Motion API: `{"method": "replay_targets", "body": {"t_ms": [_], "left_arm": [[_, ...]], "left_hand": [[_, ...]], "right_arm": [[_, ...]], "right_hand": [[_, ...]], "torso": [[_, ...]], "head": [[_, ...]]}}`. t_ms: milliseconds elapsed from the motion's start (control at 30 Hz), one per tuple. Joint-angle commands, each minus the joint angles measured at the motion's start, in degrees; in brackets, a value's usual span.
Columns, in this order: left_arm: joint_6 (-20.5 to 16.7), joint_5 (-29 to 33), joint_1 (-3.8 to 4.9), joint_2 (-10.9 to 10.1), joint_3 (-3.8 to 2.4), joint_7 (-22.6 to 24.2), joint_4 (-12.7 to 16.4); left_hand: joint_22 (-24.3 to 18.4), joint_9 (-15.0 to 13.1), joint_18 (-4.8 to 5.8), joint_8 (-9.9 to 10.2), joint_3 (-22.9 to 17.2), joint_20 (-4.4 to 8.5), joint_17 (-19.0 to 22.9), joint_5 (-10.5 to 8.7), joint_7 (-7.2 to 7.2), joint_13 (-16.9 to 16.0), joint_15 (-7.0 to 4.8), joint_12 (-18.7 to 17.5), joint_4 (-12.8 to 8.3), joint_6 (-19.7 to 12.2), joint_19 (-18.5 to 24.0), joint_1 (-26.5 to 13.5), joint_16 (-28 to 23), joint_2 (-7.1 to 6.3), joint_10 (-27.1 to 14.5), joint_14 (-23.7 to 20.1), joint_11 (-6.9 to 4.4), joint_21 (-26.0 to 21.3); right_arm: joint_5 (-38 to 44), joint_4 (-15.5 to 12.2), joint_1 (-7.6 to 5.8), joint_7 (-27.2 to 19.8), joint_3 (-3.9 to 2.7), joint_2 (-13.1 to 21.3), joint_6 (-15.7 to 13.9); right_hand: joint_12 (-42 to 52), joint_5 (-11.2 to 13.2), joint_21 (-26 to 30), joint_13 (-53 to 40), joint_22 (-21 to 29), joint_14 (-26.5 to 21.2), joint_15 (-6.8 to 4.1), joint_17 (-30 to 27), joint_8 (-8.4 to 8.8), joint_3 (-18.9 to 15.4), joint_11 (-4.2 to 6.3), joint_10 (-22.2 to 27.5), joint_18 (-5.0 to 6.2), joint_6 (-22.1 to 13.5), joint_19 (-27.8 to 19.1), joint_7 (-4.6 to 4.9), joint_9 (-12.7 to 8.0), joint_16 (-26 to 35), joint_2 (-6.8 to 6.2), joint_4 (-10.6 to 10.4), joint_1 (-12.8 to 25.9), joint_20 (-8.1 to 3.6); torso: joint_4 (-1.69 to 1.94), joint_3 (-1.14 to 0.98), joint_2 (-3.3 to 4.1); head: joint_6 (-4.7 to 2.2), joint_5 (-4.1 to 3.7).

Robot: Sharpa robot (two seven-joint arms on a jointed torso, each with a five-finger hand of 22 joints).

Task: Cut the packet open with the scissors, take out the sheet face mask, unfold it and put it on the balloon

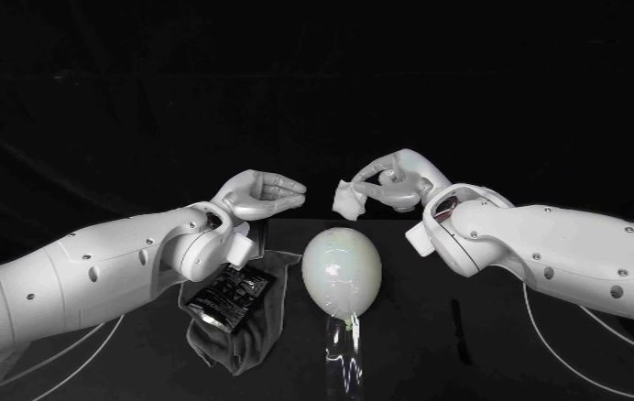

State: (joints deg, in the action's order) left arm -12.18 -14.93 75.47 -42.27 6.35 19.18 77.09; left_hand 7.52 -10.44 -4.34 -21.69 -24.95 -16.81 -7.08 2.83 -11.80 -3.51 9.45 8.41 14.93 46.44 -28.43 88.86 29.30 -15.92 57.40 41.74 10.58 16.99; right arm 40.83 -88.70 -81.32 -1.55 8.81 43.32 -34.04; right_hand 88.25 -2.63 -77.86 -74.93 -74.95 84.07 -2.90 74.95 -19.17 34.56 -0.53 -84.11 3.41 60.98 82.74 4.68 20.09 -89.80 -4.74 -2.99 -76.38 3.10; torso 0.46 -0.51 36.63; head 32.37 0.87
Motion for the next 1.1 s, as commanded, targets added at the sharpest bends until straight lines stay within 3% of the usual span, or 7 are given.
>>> {"method": "replay_targets", "body": {"t_ms": [33, 167, 300, 533, 900, 1033, 1100], "left_arm": [[-1.3, 1.8, 0.0, 1.5, -0.21, 3.9, -1.2], [-1.5, 1.0, -0.05, 4.0, -0.45, 4.4, -2.8], [-1.4, -0.3, -0.07, 5.8, -0.63, 4.0, -3.8], [0.0, -3.4, -0.09, 7.3, -0.76, 2.0, -4.2], [3.2, -5.7, -0.1, 7.3, -0.8, -0.1, -3.9], [3.8, -5.0, -0.1, 7.5, -0.8, -0.5, -4.2], [4.0, -4.4, -0.1, 7.6, -0.8, -0.6, -4.4]], "left_hand": [[-0.8, 0.1, 0.97, 0.4, 1.1, -0.06, 0.4, -0.04, -0.96, -0.1, 0.21, -0.6, -0.2, -0.5, 1.7, -0.3, -1.3, 0.25, -0.9, -1.0, 0.14, -1.5], [-2.2, 0.6, 1.02, 1.6, 5.1, -0.17, 1.6, -0.05, -0.92, -0.1, 1.57, -2.3, -0.6, -1.9, 4.5, -0.2, -5.3, 1.36, -2.8, -4.2, 1.21, -4.1], [-2.9, 1.0, 0.97, 2.8, 11.3, 0.16, 2.2, -0.11, -1.04, -0.2, 1.88, -3.7, -0.8, -2.9, 4.0, 1.2, -8.2, 3.46, -4.2, -4.6, 1.29, -5.0], [-4.2, 1.3, 1.05, 4.2, 19.9, -0.2, 3.0, -0.08, -1.3, -0.2, 2.23, -4.6, 1.3, -3.7, 5.5, 3.8, -13.0, 5.13, -6.0, -7.5, 1.35, -7.2], [-4.3, 1.3, 0.96, 4.6, 22.5, -0.11, 2.7, -0.05, -1.23, -0.2, 2.18, -4.5, 1.6, -3.7, 3.6, 5.2, -13.3, 6.17, -6.6, -5.3, 1.53, -7.1], [-3.8, 1.1, 0.79, 4.3, 21.9, -0.03, 2.2, -0.06, -1.63, -0.3, 2.08, -3.9, 1.2, -2.6, -0.3, 6.4, -12.3, 7.51, -5.0, -1.7, 1.93, -5.7], [-3.1, 1.1, 0.21, 4.3, 21.4, 0.13, 2.0, -0.05, -2.16, -0.3, 1.72, -4.0, 1.0, -2.4, -5.7, 7.1, -12.0, 8.18, -4.6, -0.4, 1.72, -3.5]], "right_arm": [[0.1, 0.1, -0.03, -0.6, -0.04, -0.4, 2.6], [0.0, 0.2, -0.04, -0.8, -0.04, -1.1, 3.4], [-0.1, 0.3, -0.04, -1.1, -0.04, -1.6, 3.7], [-0.2, 0.2, -0.05, -1.4, -0.06, -2.0, 3.8], [-0.1, 0.3, -0.05, -1.7, -0.09, -2.0, 3.2], [-0.1, 0.1, -0.05, -1.9, -0.13, -2.0, 2.9], [-0.1, 0.0, -0.05, -2.0, -0.17, -1.9, 2.6]], "right_hand": [[0.1, -0.1, -0.1, -13.9, -8.9, 5.9, -0.36, 15.0, -0.41, 0.1, 0.43, -5.1, -0.47, 0.6, 0.3, -0.25, 5.9, -0.2, 0.34, 0.1, -0.4, 0.02], [0.1, -0.1, -0.1, -13.9, -8.9, 5.9, -0.36, 15.0, -0.41, 0.1, 0.43, -5.1, -0.47, 0.6, 0.3, -0.25, 5.9, -0.2, 0.34, 0.1, -0.4, 0.02], [0.1, -0.1, -0.1, -13.9, -8.9, 5.9, -0.36, 15.0, -0.41, 0.1, 0.43, -5.1, -0.47, 0.6, 0.3, -0.25, 5.9, -0.2, 0.34, 0.1, -0.4, 0.02], [0.0, -0.1, -0.1, -13.9, -8.9, 5.9, -0.36, 15.0, -0.43, 0.2, 0.42, -5.1, -0.47, 0.6, 0.3, -0.23, 5.9, -0.2, 0.38, 0.1, -0.4, 0.02], [-0.1, -0.1, 0.0, -13.8, -8.9, 5.9, -0.36, 15.0, -0.44, 0.2, 0.41, -5.0, -0.46, 0.5, 0.3, -0.22, 5.9, -0.2, 0.41, 0.1, -0.4, 0.01], [-0.1, -0.1, 0.0, -13.8, -8.9, 5.9, -0.36, 15.0, -0.44, 0.2, 0.41, -5.0, -0.46, 0.5, 0.3, -0.22, 5.9, -0.2, 0.41, 0.1, -0.4, 0.01], [-0.2, -0.2, -0.1, -13.8, -9.0, 5.9, -0.35, 15.0, -0.47, 0.2, 0.41, -5.0, -0.48, 0.4, 0.3, -0.22, 5.9, -0.2, 0.44, 0.1, -0.4, 0.01]], "torso": [[0.04, -0.06, -0.06], [0.06, -0.03, -0.07], [0.11, -0.03, 0.0], [0.11, -0.02, 0.03], [0.11, -0.07, -0.08], [0.06, -0.04, -0.07], [0.06, -0.02, -0.07]], "head": [[0.23, -0.24], [0.37, -0.43], [0.54, -0.43], [1.08, -0.65], [1.42, -0.82], [1.44, -0.9], [1.39, -0.91]]}}
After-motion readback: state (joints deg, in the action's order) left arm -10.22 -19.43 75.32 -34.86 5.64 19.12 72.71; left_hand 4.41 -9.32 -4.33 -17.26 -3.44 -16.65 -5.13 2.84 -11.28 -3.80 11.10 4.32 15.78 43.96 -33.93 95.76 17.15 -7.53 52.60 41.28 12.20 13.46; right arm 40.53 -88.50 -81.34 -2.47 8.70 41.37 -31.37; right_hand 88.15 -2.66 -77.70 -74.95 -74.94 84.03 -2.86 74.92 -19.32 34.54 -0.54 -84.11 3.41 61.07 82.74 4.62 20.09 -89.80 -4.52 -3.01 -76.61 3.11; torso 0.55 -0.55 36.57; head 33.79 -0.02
